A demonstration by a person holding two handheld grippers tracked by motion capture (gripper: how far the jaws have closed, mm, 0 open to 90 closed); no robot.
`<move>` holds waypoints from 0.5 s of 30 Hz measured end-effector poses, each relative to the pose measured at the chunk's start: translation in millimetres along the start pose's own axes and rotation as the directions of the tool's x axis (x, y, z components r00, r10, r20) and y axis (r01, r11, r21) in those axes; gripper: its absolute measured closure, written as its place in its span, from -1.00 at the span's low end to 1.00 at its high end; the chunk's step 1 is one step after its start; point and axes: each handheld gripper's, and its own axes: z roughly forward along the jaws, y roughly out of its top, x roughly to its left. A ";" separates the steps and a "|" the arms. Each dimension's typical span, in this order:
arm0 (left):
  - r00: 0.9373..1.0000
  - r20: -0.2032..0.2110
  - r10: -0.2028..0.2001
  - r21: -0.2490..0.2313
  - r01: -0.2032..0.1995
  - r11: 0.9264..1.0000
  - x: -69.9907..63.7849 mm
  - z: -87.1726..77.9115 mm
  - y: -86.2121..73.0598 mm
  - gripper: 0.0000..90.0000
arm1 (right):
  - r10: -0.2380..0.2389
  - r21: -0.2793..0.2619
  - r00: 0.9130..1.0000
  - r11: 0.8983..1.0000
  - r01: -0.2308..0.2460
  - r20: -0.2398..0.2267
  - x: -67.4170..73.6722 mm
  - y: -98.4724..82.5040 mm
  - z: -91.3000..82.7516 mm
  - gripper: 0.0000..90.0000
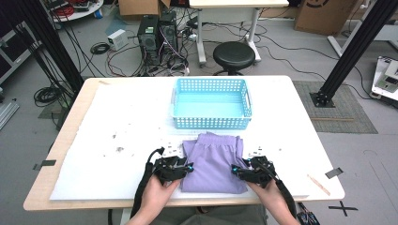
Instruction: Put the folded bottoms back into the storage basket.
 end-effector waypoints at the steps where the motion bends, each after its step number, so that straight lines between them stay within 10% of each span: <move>1: 1.000 -0.017 -0.003 -0.001 0.003 1.000 1.5 -2.4 -1.6 0.18 | 0.004 -0.001 1.000 1.000 -0.004 -0.004 -1.0 -0.3 -0.5 0.15; 9: 0.994 0.042 -0.098 -0.004 0.098 0.995 4.7 -0.9 -1.7 0.13 | -0.002 0.001 1.000 1.000 0.002 0.010 1.3 0.0 0.4 0.10; 15: 0.997 0.041 -0.068 0.004 0.068 0.998 -2.6 6.6 3.2 0.24 | -0.001 0.003 1.000 1.000 0.001 0.006 2.1 1.3 1.8 0.14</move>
